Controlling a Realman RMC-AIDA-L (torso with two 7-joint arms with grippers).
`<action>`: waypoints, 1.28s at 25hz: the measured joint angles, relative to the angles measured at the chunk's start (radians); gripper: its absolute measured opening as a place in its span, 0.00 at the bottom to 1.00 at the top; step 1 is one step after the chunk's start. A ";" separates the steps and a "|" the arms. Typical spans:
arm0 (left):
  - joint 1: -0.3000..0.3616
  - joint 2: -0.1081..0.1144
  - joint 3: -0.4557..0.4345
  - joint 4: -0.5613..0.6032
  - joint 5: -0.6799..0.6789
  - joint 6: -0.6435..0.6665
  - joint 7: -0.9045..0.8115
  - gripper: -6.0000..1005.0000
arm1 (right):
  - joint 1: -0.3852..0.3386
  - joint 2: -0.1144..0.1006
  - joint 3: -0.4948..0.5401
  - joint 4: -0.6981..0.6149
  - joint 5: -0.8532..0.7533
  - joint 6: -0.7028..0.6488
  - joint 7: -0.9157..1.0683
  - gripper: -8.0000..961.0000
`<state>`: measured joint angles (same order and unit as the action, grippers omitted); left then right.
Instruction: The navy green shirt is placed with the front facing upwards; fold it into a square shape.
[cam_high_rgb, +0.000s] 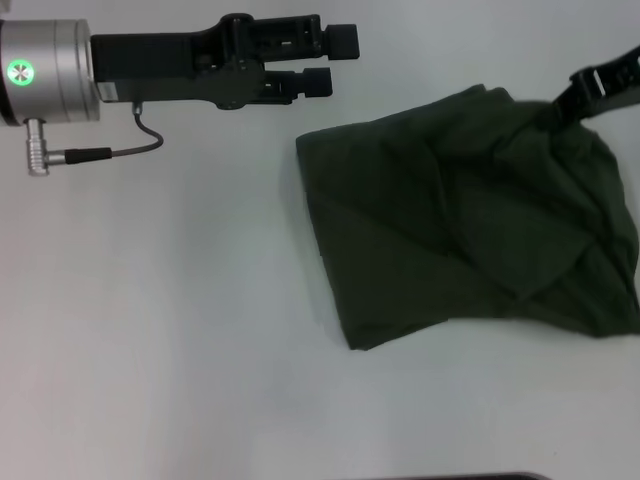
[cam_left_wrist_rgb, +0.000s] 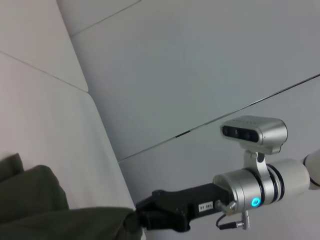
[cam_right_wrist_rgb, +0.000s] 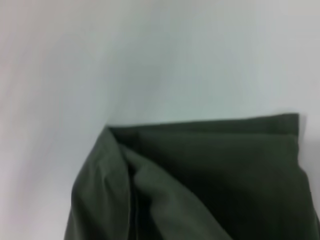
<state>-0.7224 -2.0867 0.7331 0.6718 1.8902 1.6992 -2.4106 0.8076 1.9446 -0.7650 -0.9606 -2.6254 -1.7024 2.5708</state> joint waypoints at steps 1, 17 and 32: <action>0.000 0.001 0.000 0.000 -0.002 0.001 0.000 0.81 | 0.002 0.000 0.007 -0.003 0.002 0.009 -0.001 0.09; 0.001 0.000 -0.004 0.001 -0.014 -0.006 0.002 0.80 | 0.021 0.034 -0.048 0.008 0.074 0.210 -0.020 0.15; 0.006 -0.003 -0.018 -0.001 -0.016 -0.004 0.014 0.80 | 0.016 0.017 -0.050 0.079 0.057 0.247 0.015 0.22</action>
<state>-0.7162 -2.0894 0.7148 0.6703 1.8744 1.6954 -2.3971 0.8238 1.9619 -0.8151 -0.8817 -2.5685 -1.4556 2.5858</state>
